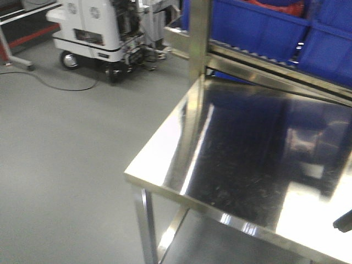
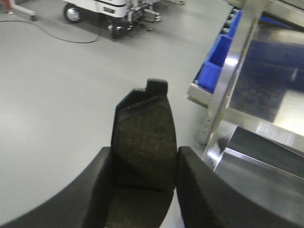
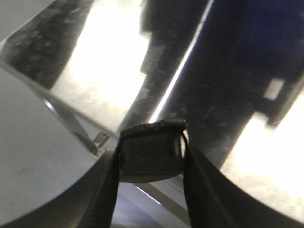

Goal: Move and align brake pads A on conveyor
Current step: 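Turn the base away from the table carrying both pads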

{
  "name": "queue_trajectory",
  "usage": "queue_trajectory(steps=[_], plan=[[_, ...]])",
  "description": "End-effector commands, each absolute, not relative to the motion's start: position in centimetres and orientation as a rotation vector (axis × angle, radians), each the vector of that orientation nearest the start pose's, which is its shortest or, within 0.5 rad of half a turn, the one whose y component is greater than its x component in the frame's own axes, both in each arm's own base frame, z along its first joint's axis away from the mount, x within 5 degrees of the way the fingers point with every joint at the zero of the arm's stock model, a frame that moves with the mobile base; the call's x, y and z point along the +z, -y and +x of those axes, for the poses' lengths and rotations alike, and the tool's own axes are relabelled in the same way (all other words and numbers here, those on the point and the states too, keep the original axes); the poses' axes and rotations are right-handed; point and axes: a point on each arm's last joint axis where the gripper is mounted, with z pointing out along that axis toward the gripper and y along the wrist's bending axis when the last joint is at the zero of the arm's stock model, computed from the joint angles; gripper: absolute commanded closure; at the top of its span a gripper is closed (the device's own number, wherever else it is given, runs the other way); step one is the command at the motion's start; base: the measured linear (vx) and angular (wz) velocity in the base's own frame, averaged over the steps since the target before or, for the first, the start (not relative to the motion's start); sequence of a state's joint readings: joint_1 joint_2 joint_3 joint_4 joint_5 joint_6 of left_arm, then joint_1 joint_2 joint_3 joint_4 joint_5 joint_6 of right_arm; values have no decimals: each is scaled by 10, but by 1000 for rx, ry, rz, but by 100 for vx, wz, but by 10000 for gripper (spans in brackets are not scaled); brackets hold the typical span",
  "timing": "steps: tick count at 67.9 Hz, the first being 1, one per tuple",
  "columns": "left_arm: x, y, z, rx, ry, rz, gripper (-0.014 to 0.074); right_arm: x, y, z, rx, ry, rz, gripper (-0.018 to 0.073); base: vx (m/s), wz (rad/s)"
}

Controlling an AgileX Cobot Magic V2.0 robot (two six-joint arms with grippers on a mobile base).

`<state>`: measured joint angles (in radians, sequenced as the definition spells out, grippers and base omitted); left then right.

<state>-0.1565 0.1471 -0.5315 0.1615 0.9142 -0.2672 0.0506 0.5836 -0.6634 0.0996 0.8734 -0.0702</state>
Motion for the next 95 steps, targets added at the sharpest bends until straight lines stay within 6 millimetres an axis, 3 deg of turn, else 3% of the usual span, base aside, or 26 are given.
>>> queue_trajectory(steps=[1, 95], plan=[[311, -8, 26, -87, -1906, -81, 603, 329, -12, 102, 103, -2173, -103, 564, -24, 51], [311, -8, 26, -87, -1906, -81, 603, 329, -12, 102, 103, -2172, -103, 564, -18, 60]])
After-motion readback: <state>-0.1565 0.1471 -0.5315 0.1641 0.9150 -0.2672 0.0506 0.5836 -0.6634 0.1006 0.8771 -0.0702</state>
